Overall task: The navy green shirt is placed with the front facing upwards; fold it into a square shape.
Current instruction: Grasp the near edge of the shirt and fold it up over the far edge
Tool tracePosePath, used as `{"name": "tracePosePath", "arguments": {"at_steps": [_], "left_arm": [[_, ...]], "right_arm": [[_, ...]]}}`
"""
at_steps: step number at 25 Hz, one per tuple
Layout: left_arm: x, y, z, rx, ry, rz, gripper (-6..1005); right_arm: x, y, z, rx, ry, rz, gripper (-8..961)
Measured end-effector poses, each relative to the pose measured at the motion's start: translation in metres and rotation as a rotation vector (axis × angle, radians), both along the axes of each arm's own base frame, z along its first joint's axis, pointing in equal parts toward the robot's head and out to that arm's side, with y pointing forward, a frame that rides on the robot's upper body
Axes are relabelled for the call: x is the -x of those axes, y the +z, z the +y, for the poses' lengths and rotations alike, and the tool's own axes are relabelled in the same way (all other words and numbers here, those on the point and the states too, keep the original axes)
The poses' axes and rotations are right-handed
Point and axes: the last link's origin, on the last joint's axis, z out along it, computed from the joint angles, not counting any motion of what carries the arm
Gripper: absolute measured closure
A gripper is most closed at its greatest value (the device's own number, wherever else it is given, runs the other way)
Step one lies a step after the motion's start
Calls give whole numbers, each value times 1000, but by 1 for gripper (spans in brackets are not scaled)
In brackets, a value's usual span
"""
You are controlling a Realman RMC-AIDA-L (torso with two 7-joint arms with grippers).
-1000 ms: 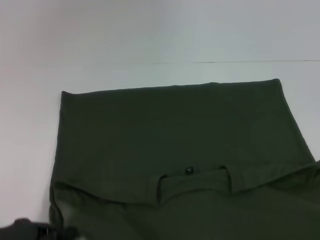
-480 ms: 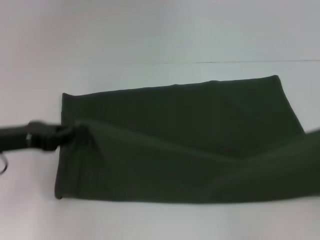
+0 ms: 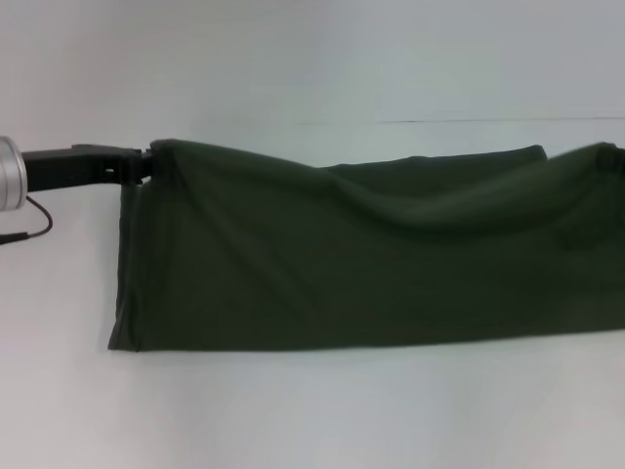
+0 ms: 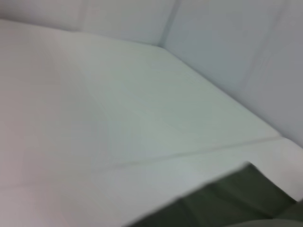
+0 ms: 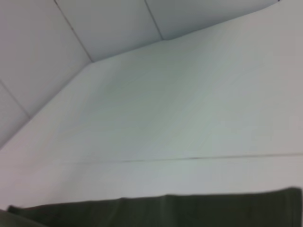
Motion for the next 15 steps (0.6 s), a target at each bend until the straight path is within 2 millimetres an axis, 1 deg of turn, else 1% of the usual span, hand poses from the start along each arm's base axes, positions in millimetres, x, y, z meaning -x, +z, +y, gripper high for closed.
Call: {"name": "tracePosePath", "arguments": {"at_steps": [1,2,3,4,7,10,13,15], "left_arm": [[0,0,4,-21,10,7,971],[0,0,11,-52,25,19,971],[1,0,14,-67,34,25,970],[1,0,14,-67,34,25,970],[3,0,22,-111,61,46,970],[8,1,29,-161,90,72,970],[9,2,31,-181,102,82,971],[12,-1,36,-208,119,117,971]], "right_arm": [[2,-2,6,-6,-5,-14,807],[6,-7,17,-21,-14,-42,806],[8,-9,22,-28,-17,-51,804],[8,-9,22,-28,-17,-51,803],[15,-17,36,-52,-28,-74,798],[17,-23,46,-82,-56,-91,793],[16,-28,51,-110,-86,-97,789],[15,-31,53,-123,-99,-96,785]]}}
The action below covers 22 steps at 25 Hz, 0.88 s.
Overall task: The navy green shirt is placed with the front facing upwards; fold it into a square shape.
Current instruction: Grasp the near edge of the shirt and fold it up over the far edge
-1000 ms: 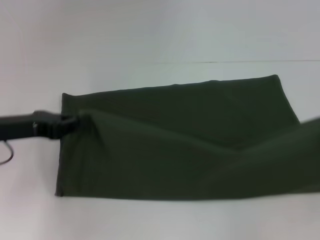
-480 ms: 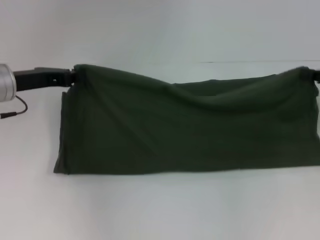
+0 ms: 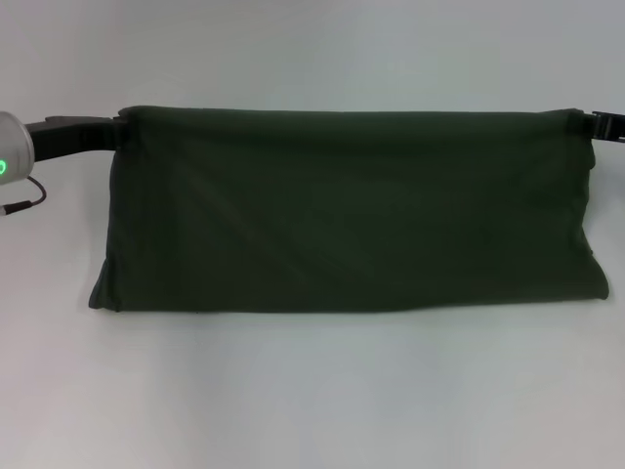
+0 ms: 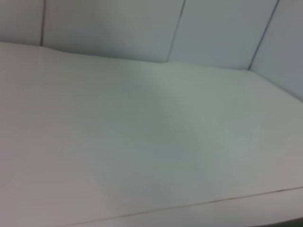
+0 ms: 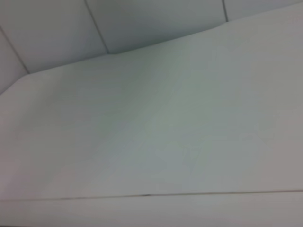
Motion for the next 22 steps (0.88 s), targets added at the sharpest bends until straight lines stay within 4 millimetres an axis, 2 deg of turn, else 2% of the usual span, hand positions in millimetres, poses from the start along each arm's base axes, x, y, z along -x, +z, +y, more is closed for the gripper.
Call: {"name": "tracePosePath", "arguments": {"at_steps": [12,22], "left_arm": [[1,-6,8,-30,24,43,971],[3,-18,11,-81,72,53,966]], "right_arm": [[-1,-9,5,-42,-13,-11,767],[5,-28,11,-62,-14,-92,751]]}}
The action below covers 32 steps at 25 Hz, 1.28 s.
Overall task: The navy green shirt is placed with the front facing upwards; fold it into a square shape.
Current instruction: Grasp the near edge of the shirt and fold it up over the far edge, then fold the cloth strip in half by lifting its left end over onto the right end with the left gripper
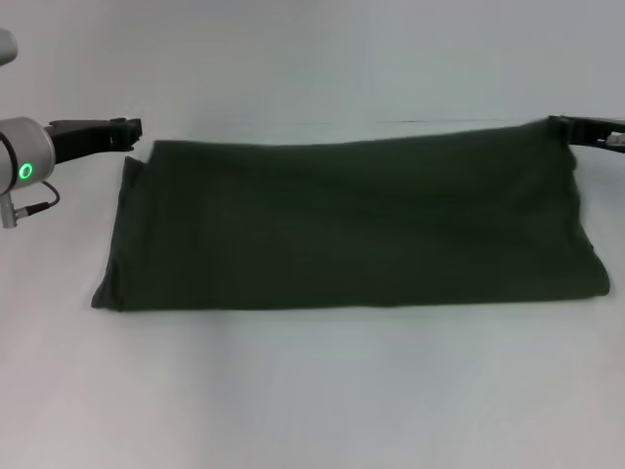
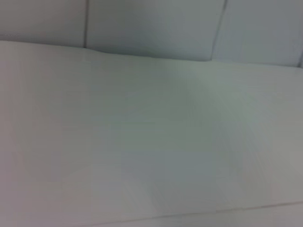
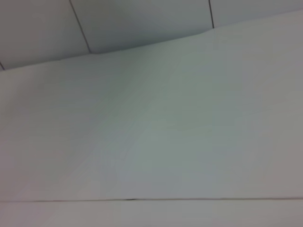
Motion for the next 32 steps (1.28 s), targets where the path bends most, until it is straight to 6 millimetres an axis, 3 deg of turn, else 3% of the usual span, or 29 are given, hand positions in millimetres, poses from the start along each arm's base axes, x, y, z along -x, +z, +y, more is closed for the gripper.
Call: {"name": "tracePosePath", "arguments": {"at_steps": [3,7,15,18,25,32], "left_arm": [[2,1,3,-47,27,-4,788],[4,1,3,-81,48,-12,637],[6,5,-3,-73,35,-50,426],[-3,4,-15,1,-33,-102,358],[-19,11,-54,116,-186,-218,201],[6,21,-92,129,-153,-290,213]], "right_arm": [[0,1,2,-19,-11,-19,746],[-2,6,7,-64,-35,-43,740],[3,16,1,-36,21,42,395],[6,18,-10,31,62,116,288],[7,30,-49,194,116,266,259],[-16,44,-87,289,42,334,255]]}}
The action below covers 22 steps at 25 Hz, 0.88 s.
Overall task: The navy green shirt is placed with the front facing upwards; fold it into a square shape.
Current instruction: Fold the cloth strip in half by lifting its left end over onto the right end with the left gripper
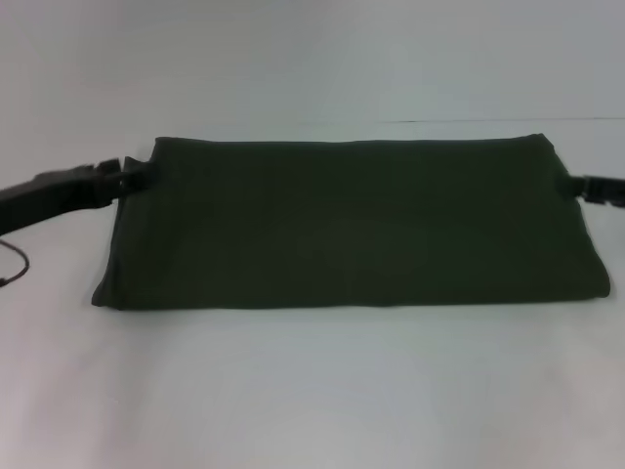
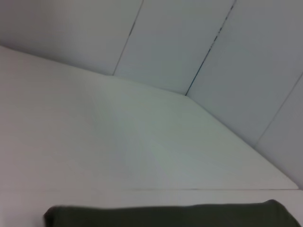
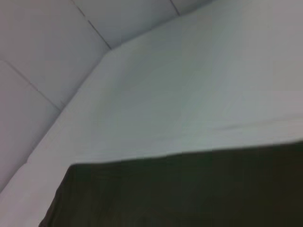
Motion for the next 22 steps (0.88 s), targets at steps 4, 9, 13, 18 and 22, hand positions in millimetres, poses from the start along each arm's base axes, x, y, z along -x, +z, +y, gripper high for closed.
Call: {"name": "tracePosePath", "arguments": {"at_steps": [4,9,13,18,22], "left_arm": [[15,3,-16,5,41,-11,213],[27,7,-29,3,74,-18,213],[34,7,-36,8,111,-46,213],[39,2,-43,68,176,-76,213],[41,0,-46,97,203,-87,213]], "right_arm": [[-15,7,-14,14,-52,10,257],[-24,11,-21,4,-80,10,262],[-23,14,-19,3,-85,6,267],[-21,16,-16,6,-84,9,270],[-20,18,-15,4,-82,6,270]]}}
